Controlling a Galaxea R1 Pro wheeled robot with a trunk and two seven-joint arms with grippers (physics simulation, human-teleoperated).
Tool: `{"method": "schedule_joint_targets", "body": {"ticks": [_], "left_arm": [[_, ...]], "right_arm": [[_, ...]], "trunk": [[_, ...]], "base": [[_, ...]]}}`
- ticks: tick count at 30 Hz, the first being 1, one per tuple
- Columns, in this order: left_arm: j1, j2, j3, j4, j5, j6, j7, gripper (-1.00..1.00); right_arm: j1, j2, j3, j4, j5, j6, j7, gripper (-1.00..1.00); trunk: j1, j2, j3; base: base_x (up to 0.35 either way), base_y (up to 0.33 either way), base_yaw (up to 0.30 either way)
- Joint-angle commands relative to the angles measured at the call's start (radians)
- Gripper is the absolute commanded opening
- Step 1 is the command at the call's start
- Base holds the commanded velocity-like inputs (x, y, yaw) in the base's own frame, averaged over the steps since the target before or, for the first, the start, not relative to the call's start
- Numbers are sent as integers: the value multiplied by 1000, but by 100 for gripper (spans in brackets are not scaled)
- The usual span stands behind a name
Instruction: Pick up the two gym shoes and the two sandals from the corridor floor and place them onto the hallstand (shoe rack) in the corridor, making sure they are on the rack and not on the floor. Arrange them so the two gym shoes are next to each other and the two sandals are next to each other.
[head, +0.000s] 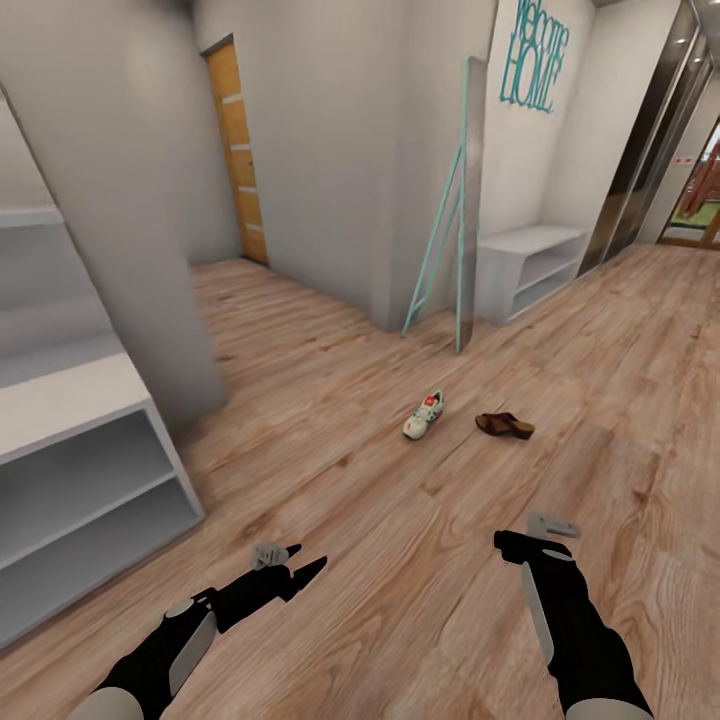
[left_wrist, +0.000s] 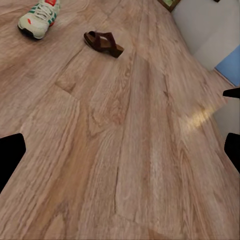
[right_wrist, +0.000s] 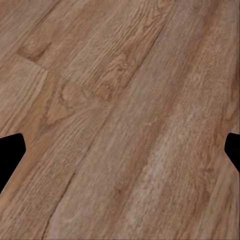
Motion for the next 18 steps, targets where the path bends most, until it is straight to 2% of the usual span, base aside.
{"method": "schedule_joint_targets", "body": {"ticks": [1, 10, 18], "left_arm": [[-1, 2, -7, 1, 5, -8, 1, 100], [-1, 2, -6, 1, 5, -8, 1, 100], [-1, 2, -4, 1, 6, -8, 2, 100]], "right_arm": [[-1, 1, -2, 0, 10, 6, 3, 100], [-1, 1, -2, 0, 10, 6, 3, 100], [-1, 1, -2, -1, 10, 6, 4, 100]], "trunk": [[0, 0, -1], [0, 0, -1], [0, 0, -1]], "base": [[252, -300, 0], [253, -300, -2], [255, -300, -222]]}}
